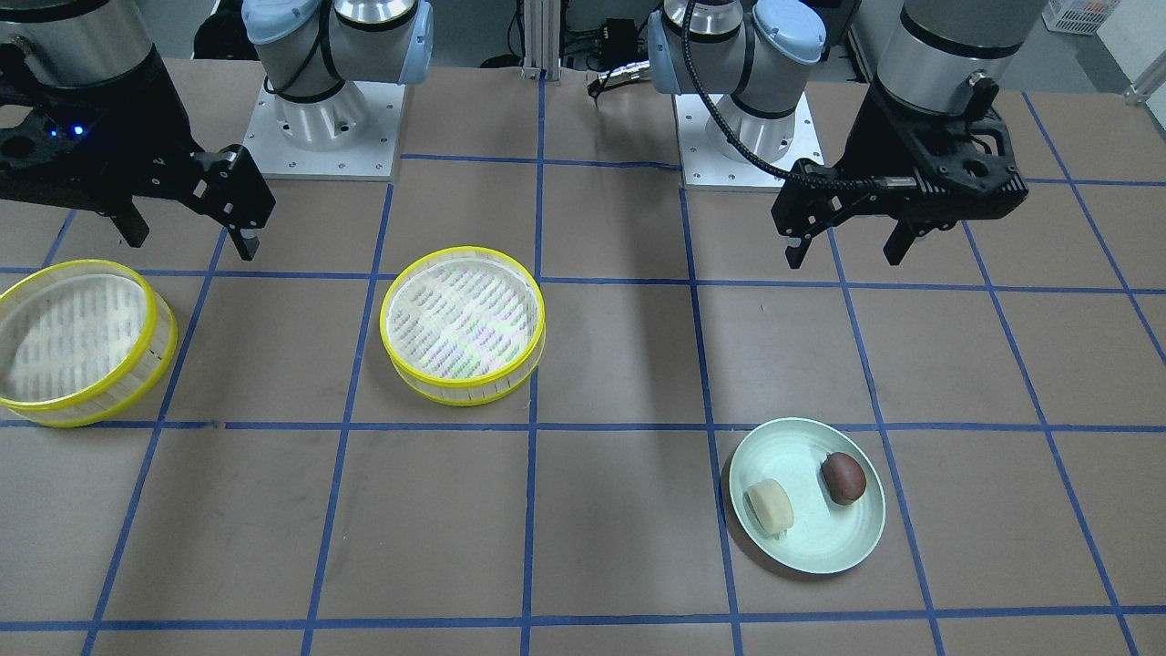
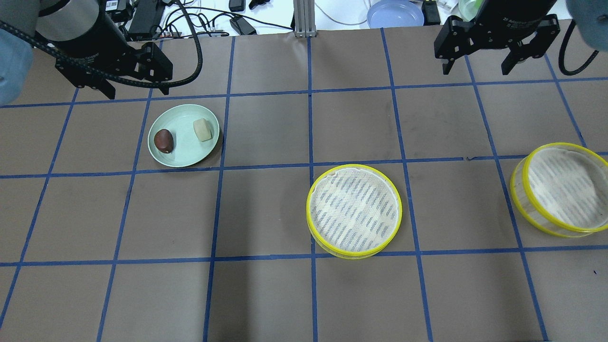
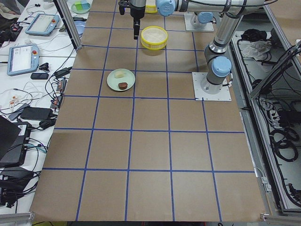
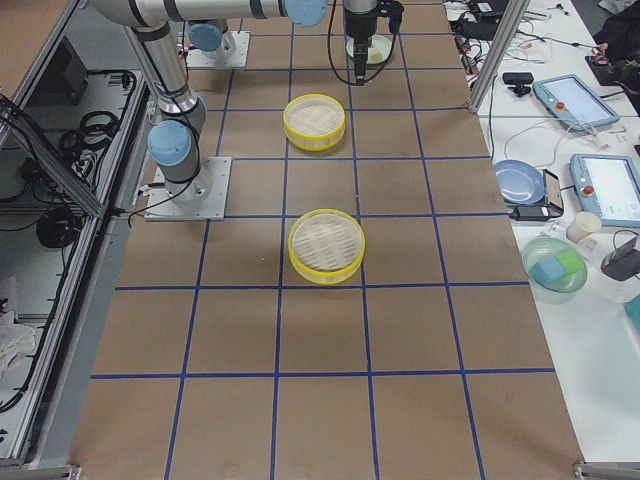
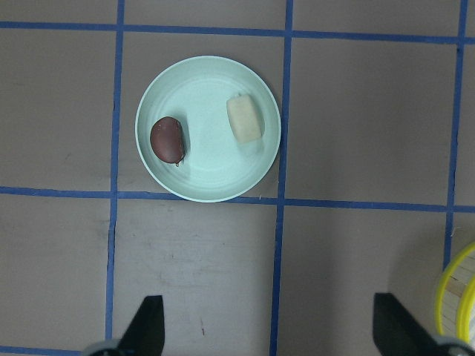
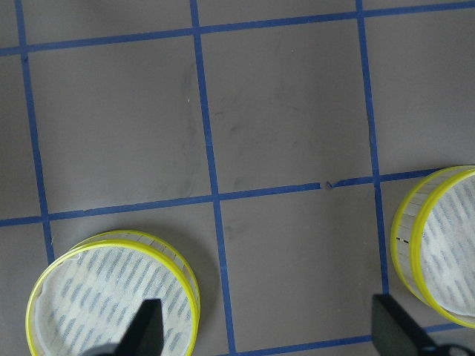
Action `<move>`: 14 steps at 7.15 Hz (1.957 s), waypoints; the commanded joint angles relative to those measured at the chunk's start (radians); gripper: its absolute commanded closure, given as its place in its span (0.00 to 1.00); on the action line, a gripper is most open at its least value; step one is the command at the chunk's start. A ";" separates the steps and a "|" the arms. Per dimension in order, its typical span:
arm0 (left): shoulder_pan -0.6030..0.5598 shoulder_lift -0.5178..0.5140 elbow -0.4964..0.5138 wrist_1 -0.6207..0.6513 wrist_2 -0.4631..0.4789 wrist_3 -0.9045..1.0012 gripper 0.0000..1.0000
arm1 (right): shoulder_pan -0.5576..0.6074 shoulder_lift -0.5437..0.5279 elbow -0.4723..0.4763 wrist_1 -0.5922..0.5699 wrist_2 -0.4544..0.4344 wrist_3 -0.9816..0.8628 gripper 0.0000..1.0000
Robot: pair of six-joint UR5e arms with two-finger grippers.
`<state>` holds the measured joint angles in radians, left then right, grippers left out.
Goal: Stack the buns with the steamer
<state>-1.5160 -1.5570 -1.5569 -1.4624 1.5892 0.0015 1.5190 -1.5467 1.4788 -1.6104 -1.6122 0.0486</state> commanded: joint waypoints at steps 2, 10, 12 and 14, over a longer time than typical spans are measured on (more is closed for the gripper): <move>-0.001 0.021 -0.003 -0.001 0.003 0.000 0.00 | 0.000 0.000 0.000 0.001 -0.002 -0.001 0.00; 0.014 -0.162 -0.083 0.283 0.000 -0.003 0.00 | -0.023 0.000 -0.005 -0.003 -0.012 -0.006 0.00; 0.025 -0.265 -0.127 0.413 0.000 -0.005 0.02 | -0.028 0.000 -0.006 -0.003 -0.018 -0.007 0.00; 0.025 -0.378 -0.126 0.500 -0.020 -0.006 0.07 | -0.036 0.003 -0.011 -0.006 -0.025 -0.030 0.00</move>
<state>-1.4918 -1.8676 -1.6814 -1.0058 1.5827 -0.0050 1.4897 -1.5455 1.4708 -1.6145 -1.6330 0.0352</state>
